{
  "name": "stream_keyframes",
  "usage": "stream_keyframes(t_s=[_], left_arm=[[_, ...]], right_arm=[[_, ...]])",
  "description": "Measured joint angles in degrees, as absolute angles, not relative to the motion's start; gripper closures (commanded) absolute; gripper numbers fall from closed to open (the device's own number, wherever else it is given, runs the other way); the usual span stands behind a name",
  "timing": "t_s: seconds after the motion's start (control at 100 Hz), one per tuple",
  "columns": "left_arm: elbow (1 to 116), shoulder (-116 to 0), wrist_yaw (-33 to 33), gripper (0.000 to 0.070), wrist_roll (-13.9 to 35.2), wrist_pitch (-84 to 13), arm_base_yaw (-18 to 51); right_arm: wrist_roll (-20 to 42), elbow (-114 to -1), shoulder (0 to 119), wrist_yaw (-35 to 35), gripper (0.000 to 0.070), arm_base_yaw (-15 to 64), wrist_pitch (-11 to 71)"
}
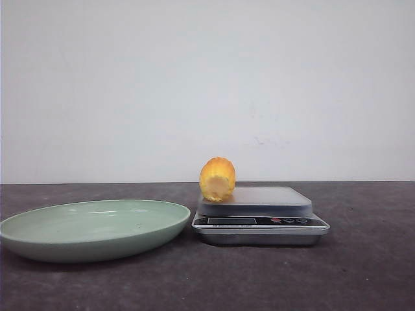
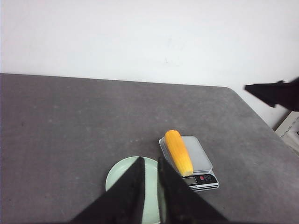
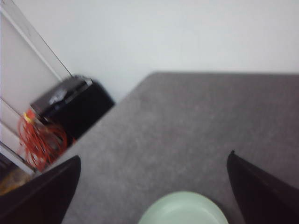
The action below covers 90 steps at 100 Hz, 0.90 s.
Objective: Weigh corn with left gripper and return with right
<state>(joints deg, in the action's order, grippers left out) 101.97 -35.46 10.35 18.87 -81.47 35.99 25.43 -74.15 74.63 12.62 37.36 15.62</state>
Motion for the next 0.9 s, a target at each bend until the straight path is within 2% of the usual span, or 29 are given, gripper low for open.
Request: stream_keyframes(t_s=[0.19, 0.48, 0.9], left_arm=[[101.3, -35.5, 9.1, 0.0693, 18.9, -81.5, 36.0], [101.2, -35.5, 8.9, 0.0689, 18.0, -81.5, 36.0], [100.9, -35.5, 8.8, 0.0689, 13.5, -81.5, 36.0]], right_arm=[[24.2, -81.2, 85.1, 5.7, 0.0078, 38.2, 24.2], [23.9, -82.1, 94.5, 1.3, 0.0078, 37.3, 32.6], [26.7, -82.1, 104.9, 1.2, 0.0082, 36.6, 33.9]])
